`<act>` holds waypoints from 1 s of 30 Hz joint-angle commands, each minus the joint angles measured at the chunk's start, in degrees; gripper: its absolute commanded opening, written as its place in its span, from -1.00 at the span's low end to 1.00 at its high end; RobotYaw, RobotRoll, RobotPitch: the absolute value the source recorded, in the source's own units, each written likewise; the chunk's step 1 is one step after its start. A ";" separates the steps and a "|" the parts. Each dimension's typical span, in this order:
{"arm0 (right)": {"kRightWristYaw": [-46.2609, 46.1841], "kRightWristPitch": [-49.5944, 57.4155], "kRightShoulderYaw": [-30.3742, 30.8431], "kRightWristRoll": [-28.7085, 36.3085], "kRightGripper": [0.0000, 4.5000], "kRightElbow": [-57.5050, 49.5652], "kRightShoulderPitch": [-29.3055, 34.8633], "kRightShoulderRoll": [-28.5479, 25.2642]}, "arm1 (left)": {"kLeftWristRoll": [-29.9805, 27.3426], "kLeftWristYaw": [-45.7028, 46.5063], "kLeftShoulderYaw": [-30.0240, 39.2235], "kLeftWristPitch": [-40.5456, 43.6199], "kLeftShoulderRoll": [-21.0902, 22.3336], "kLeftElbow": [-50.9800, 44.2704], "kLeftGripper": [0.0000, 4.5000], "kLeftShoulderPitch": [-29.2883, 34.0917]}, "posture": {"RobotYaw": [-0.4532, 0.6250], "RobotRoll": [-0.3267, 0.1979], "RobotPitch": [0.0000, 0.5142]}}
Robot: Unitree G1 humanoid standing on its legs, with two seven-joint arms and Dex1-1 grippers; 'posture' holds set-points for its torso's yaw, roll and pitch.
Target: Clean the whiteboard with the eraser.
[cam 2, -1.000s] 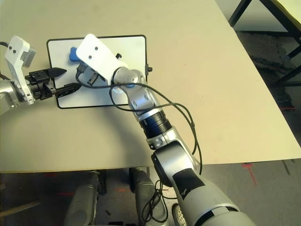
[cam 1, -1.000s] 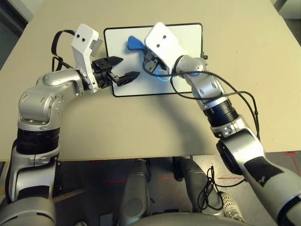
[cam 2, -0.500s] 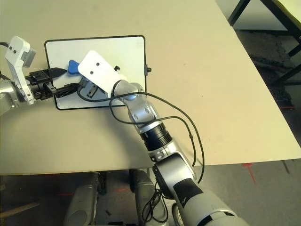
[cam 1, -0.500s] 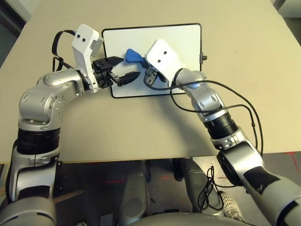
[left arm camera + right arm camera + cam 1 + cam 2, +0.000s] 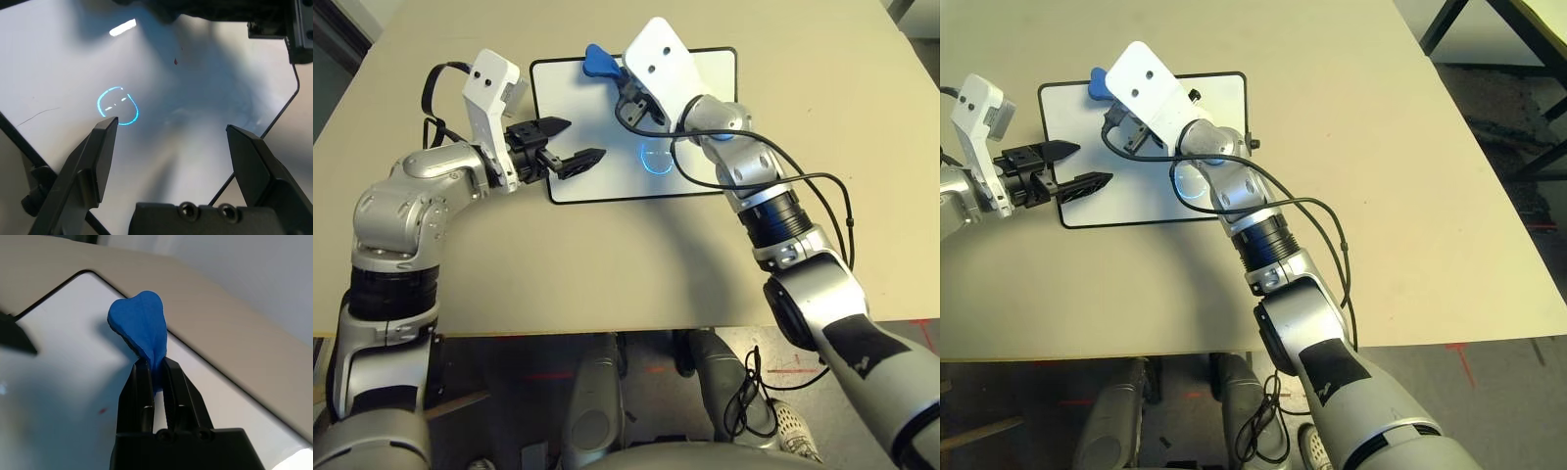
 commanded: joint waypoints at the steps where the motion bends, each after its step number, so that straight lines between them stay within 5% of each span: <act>1: 2.91 5.59 4.98 -0.31 -0.92 -7.02 7.44 0.46 | -0.34 -0.21 0.01 0.24 0.15 -0.50 1.00 0.41 | 0.01 0.25 0.27; 6: 3.86 8.48 6.07 -0.54 -0.92 -10.93 9.82 -0.30 | -0.18 -0.38 -0.23 -0.06 -0.01 -0.07 1.00 0.09 | 0.00 0.25 0.26; 18: -0.73 1.77 0.21 0.41 -0.92 3.09 -1.28 -0.10 | -0.20 -0.40 -0.21 0.15 -0.08 -0.28 1.00 0.19 | 0.00 0.25 0.28; 30: 2.67 6.72 4.47 0.00 -0.92 -6.94 7.03 0.82 | -0.33 -0.11 -0.01 0.36 -0.19 -0.48 1.00 0.37 | 0.00 0.25 0.29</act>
